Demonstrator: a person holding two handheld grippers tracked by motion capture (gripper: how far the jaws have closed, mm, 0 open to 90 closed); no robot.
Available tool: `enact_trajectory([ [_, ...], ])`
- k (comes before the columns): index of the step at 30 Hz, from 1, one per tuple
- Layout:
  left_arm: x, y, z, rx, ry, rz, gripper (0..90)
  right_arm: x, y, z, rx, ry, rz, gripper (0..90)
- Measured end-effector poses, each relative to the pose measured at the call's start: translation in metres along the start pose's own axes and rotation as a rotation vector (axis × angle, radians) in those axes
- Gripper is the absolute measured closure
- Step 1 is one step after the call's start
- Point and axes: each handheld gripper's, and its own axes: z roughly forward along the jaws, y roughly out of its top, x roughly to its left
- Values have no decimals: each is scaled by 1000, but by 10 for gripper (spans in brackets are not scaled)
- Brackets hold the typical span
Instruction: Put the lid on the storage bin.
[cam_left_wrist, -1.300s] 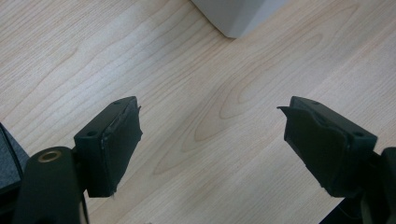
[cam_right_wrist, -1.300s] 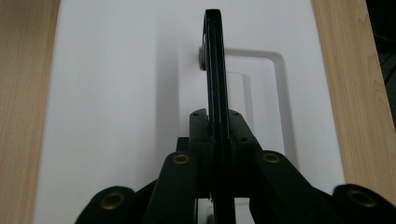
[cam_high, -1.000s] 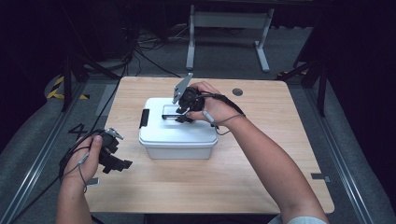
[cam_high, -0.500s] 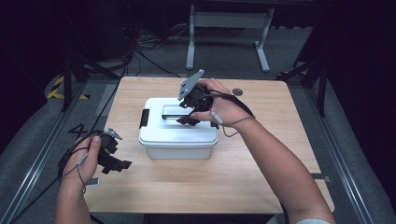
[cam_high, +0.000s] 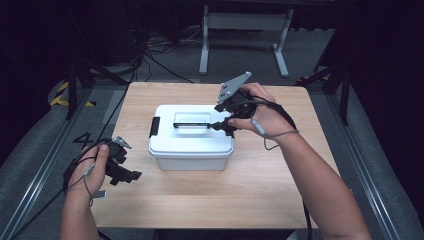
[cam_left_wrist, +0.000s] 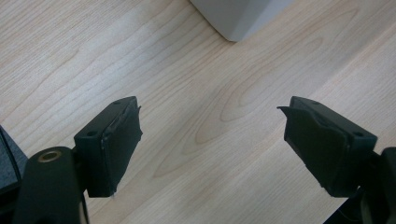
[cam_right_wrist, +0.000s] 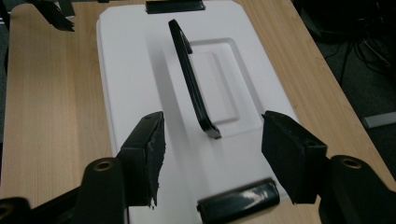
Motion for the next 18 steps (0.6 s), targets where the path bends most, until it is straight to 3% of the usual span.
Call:
enact_trajectory([
  [10,0,0,1,0,2,-5,193,-7,-30,-32,4,-44,73,408],
  [14,0,-1,1,-4,3,-16,193,-12,-50,-49,10,-72,113,410],
  [18,1,-1,1,-3,5,-12,193,-15,-63,-57,28,-90,119,415],
])
